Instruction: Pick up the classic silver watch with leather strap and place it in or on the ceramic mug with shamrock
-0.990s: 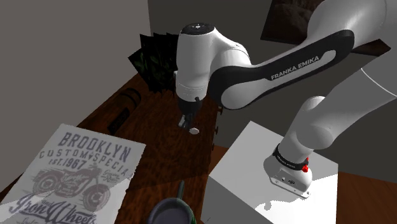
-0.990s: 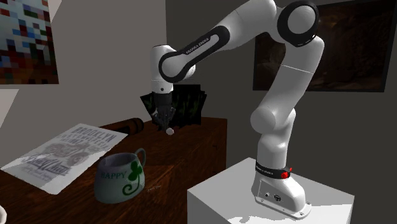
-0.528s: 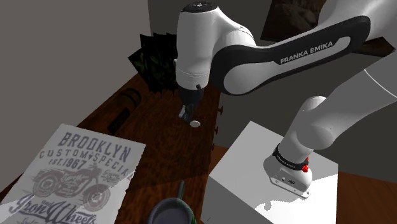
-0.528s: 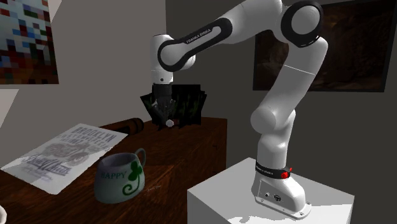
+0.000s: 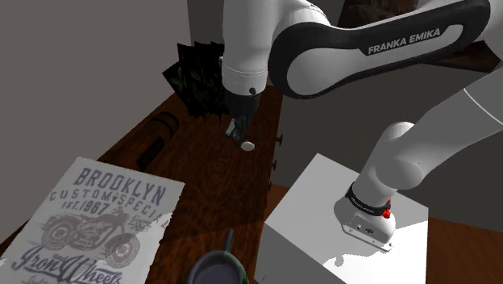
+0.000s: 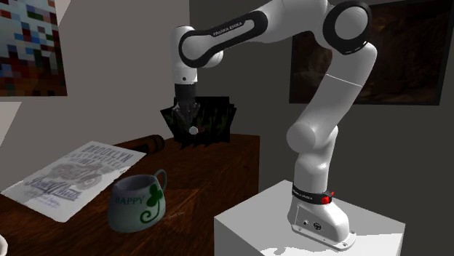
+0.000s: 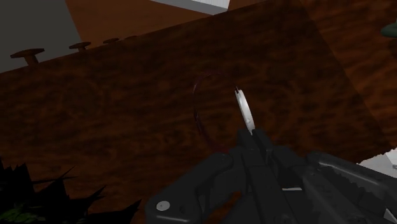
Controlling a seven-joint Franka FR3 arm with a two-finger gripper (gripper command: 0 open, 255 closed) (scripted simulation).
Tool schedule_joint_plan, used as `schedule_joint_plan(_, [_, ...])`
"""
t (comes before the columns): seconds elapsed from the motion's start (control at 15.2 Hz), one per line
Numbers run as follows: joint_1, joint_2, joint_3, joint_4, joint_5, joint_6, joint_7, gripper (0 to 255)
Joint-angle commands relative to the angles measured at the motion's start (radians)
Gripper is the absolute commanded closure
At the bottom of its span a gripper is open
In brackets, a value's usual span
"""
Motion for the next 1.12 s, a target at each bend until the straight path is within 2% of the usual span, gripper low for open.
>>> schedule_joint_plan(0.0, [0.001, -0.008, -0.006, 0.021, 0.001, -0.028, -0.004, 255])
schedule_joint_plan(0.59, [0.037, 0.097, 0.189, 0.17, -0.016, -0.079, 0.248, 255])
schedule_joint_plan(0.86, [0.039, 0.19, 0.296, 0.265, -0.067, -0.104, 0.383, 255])
schedule_joint_plan(1.06, [0.044, 0.292, 0.386, 0.35, -0.141, -0.128, 0.504, 255])
